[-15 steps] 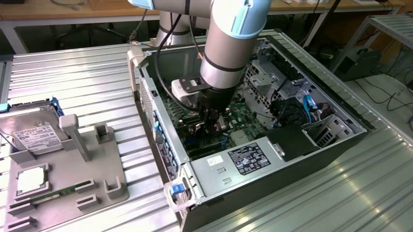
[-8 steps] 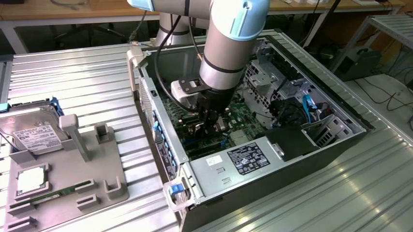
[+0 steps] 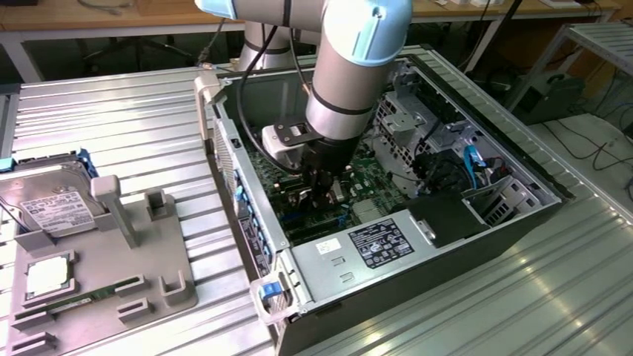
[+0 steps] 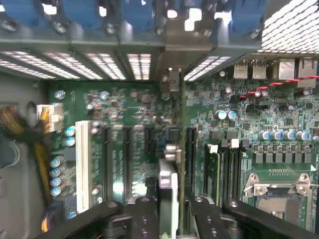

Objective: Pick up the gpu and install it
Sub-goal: 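Insert the gpu into the slot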

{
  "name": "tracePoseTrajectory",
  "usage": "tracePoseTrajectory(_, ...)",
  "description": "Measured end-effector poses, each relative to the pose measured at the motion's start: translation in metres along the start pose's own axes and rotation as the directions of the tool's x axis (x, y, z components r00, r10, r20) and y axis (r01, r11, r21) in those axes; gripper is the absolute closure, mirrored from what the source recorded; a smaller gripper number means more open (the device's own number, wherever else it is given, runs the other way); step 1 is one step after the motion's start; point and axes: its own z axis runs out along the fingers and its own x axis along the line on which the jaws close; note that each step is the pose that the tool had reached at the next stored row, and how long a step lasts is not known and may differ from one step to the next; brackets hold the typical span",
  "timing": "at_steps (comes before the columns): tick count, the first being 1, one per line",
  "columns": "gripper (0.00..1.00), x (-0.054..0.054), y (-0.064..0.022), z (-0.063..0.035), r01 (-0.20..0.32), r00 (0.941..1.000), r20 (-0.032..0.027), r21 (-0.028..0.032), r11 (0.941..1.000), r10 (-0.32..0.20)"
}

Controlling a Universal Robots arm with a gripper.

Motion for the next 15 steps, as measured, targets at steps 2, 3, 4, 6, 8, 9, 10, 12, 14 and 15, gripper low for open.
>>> tracePoseTrajectory(2, 0.64, 0.000, 0.0000, -0.0018, 0.000, 1.0000, -0.0022, -0.0008, 1.0000, 0.000)
tracePoseTrajectory(3, 0.64, 0.000, 0.0000, -0.0036, 0.000, 1.0000, -0.0015, -0.0005, 1.0000, 0.000)
tracePoseTrajectory(4, 0.64, 0.000, 0.0000, -0.0055, 0.000, 1.0000, -0.0016, -0.0005, 1.0000, 0.000)
tracePoseTrajectory(6, 0.64, -0.001, 0.0001, -0.0138, 0.000, 1.0000, -0.0019, -0.0006, 1.0000, 0.000)
tracePoseTrajectory(8, 0.64, -0.001, 0.0002, -0.0204, 0.000, 1.0000, -0.0018, -0.0005, 1.0000, 0.000)
tracePoseTrajectory(9, 0.64, -0.001, 0.0002, -0.0240, 0.000, 1.0000, -0.0018, -0.0004, 1.0000, 0.000)
tracePoseTrajectory(10, 0.64, -0.002, 0.0002, -0.0279, 0.000, 1.0000, -0.0018, -0.0004, 1.0000, 0.000)
tracePoseTrajectory(12, 0.64, -0.002, 0.0001, -0.0343, 0.001, 1.0000, -0.0018, -0.0004, 1.0000, -0.001)
tracePoseTrajectory(14, 0.64, -0.002, -0.0003, -0.0409, 0.002, 1.0000, -0.0017, -0.0005, 1.0000, -0.002)
tracePoseTrajectory(15, 0.64, -0.002, -0.0004, -0.0436, 0.002, 1.0000, -0.0019, -0.0006, 1.0000, -0.002)
